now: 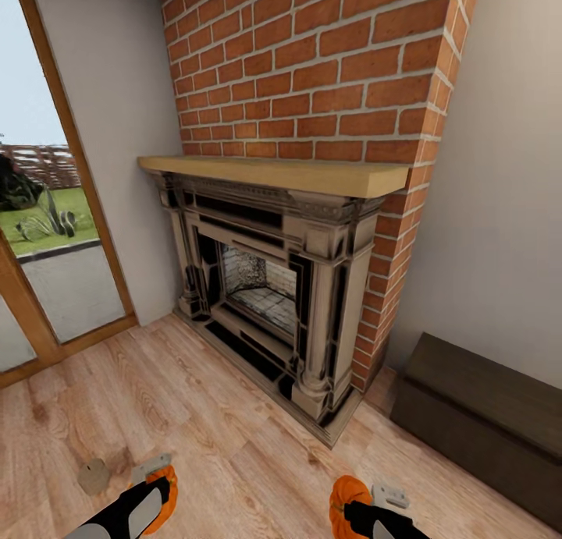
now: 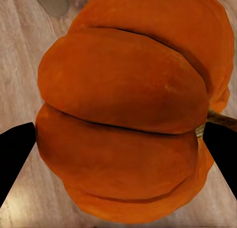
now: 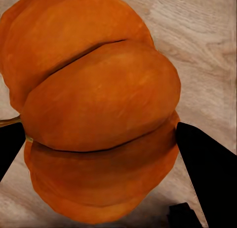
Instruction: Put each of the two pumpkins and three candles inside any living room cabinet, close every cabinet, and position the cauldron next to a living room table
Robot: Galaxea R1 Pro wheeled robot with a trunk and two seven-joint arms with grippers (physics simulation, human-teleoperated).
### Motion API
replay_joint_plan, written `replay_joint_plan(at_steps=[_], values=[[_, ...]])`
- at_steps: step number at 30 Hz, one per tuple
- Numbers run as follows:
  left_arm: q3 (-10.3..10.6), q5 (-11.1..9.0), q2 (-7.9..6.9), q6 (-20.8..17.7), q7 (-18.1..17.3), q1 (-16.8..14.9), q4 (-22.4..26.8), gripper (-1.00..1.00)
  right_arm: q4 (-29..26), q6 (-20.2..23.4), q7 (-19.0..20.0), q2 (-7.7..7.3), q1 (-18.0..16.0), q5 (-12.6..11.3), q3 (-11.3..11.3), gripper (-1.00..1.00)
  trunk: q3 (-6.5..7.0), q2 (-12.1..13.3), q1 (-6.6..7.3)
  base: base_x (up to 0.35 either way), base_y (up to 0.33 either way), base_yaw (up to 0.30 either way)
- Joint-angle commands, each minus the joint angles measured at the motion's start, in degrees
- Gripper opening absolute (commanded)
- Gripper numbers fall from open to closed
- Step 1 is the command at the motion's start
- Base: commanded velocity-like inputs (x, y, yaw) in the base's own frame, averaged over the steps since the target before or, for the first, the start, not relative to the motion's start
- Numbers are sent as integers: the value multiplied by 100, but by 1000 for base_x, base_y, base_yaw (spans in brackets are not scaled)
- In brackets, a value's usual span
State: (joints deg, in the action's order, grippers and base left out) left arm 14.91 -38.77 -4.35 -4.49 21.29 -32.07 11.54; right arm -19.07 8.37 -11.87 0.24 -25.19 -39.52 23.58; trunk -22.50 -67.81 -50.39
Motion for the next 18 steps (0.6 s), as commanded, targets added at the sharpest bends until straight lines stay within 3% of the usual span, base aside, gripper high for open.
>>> replay_joint_plan(at_steps=[1, 4, 7, 10, 14, 18], values=[[59, -2, 8, -50, 35, -1, 13, -100, 77, 7, -50, -7, -6, -27, 40, -100, 13, 37, 23, 0, 0, 0], [273, 40, 30, -90, -48, -1, 8, -100, 371, -95, -59, -20, -5, -25, 34, -100, 67, 158, 88, 0, 0, 0], [808, 51, -7, -364, -264, -1, 7, -100, 478, -133, -68, 0, -4, -24, 34, -100, 120, 278, 154, 0, 0, 0], [1180, 74, -78, -441, -570, -1, -123, -100, 517, -146, -71, 3, -6, -20, 36, -100, 174, 398, 220, 0, 0, 0], [1353, 153, -191, -247, -1104, 9, -432, -100, 507, -159, -70, 3, -4, -1, 48, -100, 210, 479, 264, 0, 0, 0], [1371, 126, -324, 591, -1260, 72, -502, -100, 483, -177, -70, 3, -4, -5, 47, -100, 210, 479, 264, 0, 0, 0]])
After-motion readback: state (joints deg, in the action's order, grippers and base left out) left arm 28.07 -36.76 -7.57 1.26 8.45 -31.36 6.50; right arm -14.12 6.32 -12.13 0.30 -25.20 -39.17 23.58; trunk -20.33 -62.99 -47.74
